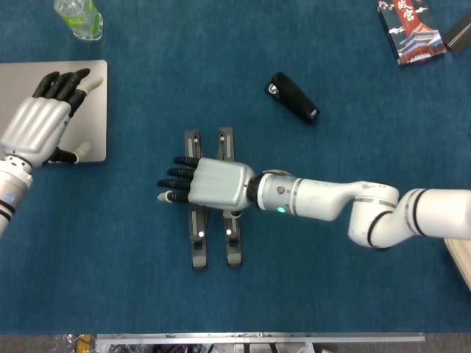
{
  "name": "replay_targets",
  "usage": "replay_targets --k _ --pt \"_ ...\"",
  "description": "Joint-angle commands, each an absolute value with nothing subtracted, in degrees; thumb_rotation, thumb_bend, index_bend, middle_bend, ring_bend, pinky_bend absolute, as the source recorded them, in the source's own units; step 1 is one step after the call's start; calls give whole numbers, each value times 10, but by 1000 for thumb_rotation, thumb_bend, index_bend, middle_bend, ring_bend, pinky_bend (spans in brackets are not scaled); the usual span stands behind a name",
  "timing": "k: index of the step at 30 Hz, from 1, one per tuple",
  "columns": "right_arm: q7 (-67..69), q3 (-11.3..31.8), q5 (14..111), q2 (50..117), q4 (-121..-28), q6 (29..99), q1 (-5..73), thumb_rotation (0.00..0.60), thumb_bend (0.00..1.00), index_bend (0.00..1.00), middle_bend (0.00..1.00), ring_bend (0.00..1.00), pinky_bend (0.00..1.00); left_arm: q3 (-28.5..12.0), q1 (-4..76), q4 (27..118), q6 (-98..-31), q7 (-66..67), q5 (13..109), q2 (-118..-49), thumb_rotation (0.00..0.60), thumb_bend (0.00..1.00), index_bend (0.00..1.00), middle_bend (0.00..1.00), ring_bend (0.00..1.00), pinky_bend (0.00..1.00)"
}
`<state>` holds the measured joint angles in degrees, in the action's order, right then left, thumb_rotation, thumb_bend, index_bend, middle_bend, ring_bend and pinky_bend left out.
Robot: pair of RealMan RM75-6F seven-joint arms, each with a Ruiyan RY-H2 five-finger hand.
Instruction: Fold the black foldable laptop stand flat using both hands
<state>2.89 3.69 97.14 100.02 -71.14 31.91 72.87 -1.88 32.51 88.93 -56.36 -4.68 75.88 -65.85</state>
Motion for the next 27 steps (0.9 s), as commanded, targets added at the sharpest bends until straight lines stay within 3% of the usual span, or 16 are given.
replay_targets --k 1,27 --pt "28 31 976 1011 -697 315 739 600 164 0 38 0 60 -19 322 884 -563 -53 761 -658 600 293 0 0 0 0" --pt "39 -10 972 1001 -687 316 757 600 164 0 38 0 60 -23 309 867 -557 -76 776 -664 600 293 0 0 0 0"
